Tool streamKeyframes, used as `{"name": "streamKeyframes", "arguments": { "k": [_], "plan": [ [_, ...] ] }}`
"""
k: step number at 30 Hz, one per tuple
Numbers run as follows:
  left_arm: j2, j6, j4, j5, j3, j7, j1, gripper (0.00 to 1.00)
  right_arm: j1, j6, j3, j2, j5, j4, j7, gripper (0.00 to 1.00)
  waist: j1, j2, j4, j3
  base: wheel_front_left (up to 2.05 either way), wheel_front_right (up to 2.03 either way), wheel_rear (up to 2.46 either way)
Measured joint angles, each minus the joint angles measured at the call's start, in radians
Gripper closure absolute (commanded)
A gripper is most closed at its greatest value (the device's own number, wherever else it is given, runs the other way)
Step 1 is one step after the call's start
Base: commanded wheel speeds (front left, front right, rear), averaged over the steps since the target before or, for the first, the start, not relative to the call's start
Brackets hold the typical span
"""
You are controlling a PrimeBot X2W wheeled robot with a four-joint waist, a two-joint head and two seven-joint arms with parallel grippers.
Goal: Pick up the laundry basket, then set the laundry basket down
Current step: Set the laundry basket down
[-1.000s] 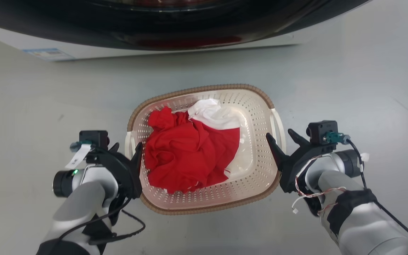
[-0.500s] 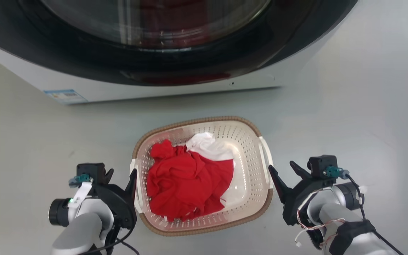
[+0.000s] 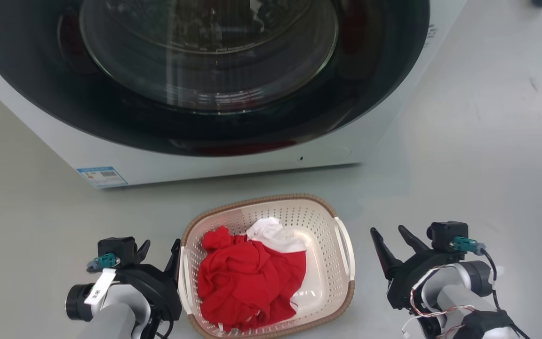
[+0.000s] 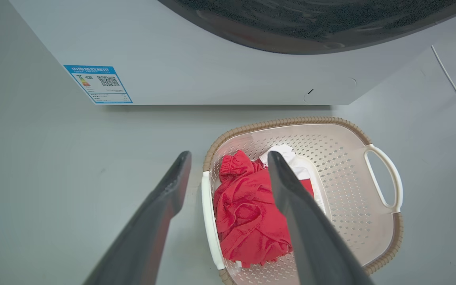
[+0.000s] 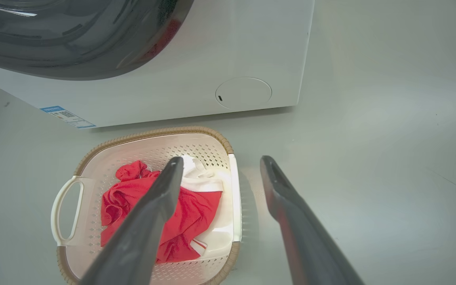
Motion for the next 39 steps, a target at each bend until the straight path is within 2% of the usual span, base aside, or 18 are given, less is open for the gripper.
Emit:
{"name": "streamKeyframes", "arguments": {
  "k": [7, 24, 35, 39],
  "plan": [
    [0.025, 0.040, -0.116, 0.010, 0.042, 0.000, 0.053, 0.00, 0.051, -0.011, -0.054, -0.030, 0.013, -0.088, 0.000, 0.00, 0.0000, 0.0001, -0.002, -0.071, 0.00, 0.00, 0.00],
    [0.111, 0.175, -0.550, 0.139, 0.127, 0.000, 0.282, 0.00, 0.207, -0.114, -0.141, -0.101, -0.087, -0.427, -0.001, 0.00, 0.0000, 0.0000, 0.001, -0.216, 0.00, 0.00, 0.00],
    [0.150, 0.219, -0.850, 0.233, 0.171, 0.000, 0.481, 0.00, 0.354, -0.178, -0.180, -0.155, -0.154, -0.659, -0.001, 0.00, 0.0000, 0.0000, -0.007, -0.287, 0.00, 0.00, 0.00],
    [0.158, 0.228, -0.919, 0.247, 0.189, 0.000, 0.546, 0.00, 0.398, -0.192, -0.192, -0.175, -0.168, -0.726, -0.001, 0.00, 0.0001, 0.0000, -0.008, -0.307, 0.00, 0.00, 0.00]
  ]
}}
